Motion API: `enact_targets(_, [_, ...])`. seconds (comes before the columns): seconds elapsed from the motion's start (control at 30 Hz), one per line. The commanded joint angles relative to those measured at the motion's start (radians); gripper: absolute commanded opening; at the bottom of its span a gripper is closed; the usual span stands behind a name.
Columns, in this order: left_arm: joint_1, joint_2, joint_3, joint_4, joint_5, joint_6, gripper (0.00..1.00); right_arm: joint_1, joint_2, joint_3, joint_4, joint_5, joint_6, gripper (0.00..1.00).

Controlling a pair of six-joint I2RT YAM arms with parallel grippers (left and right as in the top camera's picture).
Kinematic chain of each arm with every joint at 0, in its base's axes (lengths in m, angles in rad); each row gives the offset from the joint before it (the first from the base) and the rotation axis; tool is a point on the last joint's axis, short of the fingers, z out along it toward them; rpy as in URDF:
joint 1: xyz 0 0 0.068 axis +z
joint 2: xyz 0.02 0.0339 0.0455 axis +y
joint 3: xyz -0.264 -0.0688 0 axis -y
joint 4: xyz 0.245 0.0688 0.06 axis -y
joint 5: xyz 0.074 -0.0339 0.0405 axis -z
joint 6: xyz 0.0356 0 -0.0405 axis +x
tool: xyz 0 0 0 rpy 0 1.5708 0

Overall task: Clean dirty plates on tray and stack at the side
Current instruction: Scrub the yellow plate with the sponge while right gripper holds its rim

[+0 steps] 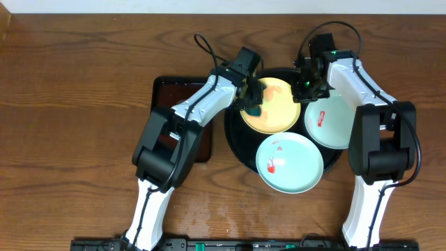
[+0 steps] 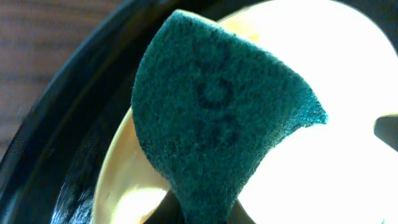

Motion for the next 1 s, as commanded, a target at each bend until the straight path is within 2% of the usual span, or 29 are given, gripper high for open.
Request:
enact_targets(0.0, [0.000, -0.021, -0.019, -0.060, 0.013, 0.013, 0.08, 0.000, 0.010, -0.006, 0.010, 0.039, 0.023, 0.01])
enact_targets(0.1, [0.000, -0.021, -0.019, -0.053, 0.043, 0.012, 0.08, 0.000, 0.010, -0.006, 0.011, 0.039, 0.023, 0.01])
enact_targets(0.27, [-0.001, -0.021, -0.019, 0.008, 0.240, 0.000, 0.08, 0.000, 0.010, -0.006, 0.010, 0.039, 0.023, 0.01])
enact_targets(0.33, [-0.003, -0.021, -0.019, 0.008, 0.238, -0.002, 0.08, 0.000, 0.010, -0.006, 0.010, 0.039, 0.023, 0.01])
enact_targets(0.6, [-0.024, -0.015, -0.019, 0.010, 0.064, -0.003, 0.08, 0.000, 0.010, -0.006, 0.010, 0.039, 0.023, 0.01])
enact_targets(0.83, [-0.063, 0.006, -0.019, 0.041, 0.053, 0.010, 0.09, 0.000, 0.010, -0.006, 0.011, 0.039, 0.023, 0.01])
enact_targets(0.97, [-0.068, 0.006, -0.019, 0.050, -0.080, 0.013, 0.09, 0.000, 0.010, -0.006, 0.010, 0.039, 0.023, 0.01])
